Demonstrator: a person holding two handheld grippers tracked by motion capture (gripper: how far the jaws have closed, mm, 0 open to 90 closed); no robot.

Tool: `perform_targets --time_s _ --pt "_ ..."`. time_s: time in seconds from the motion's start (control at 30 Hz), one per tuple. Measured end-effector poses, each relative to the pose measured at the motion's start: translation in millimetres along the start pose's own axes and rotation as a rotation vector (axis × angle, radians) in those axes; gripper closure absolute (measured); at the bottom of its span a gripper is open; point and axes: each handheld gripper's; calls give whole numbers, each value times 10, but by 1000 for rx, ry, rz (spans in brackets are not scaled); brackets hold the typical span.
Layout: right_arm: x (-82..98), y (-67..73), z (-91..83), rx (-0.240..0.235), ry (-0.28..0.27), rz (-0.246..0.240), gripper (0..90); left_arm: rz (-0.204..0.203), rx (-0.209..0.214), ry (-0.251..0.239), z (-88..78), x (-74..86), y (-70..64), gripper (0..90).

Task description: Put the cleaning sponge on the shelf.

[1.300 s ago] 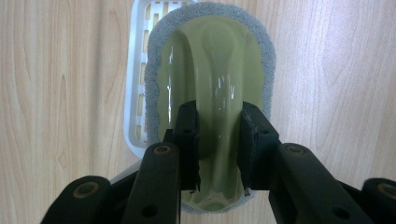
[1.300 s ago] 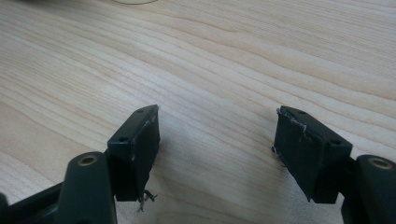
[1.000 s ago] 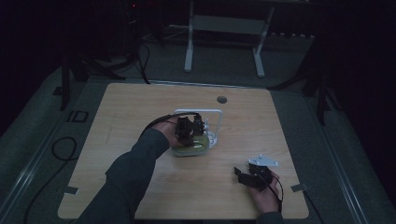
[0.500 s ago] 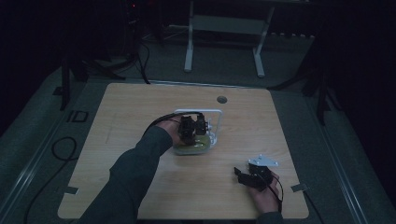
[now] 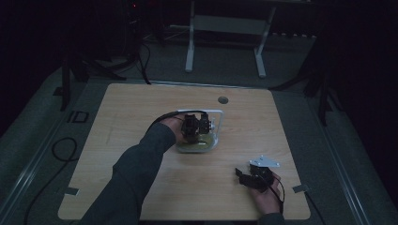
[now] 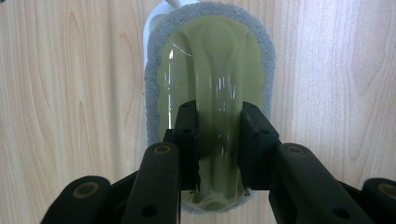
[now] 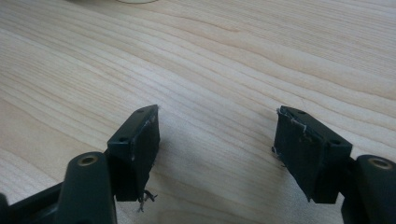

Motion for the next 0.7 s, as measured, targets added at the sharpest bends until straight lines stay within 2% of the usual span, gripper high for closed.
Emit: perform_targets --time_s 0.03,0.27,0.37,0.5,0.7 --pt "0 0 0 0 0 0 306 12 -4 1 3 -4 7 716" --pt "1 2 -1 -1 0 1 306 17 -19 0 30 -29 13 716" --pt "1 3 -2 -1 0 1 306 34 -24 13 60 -43 20 716" --pt "1 3 -3 -2 0 1 306 27 -26 17 109 -48 13 716" --pt "1 3 -3 -2 0 2 306 37 -46 15 137 -50 27 716"
Point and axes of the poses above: each handheld gripper's, and its own axes: z roughly forward along the jaws, x roughly out of its underside, y roughly to its left, and after that the axes turned 12 degrees about -y, right-handed
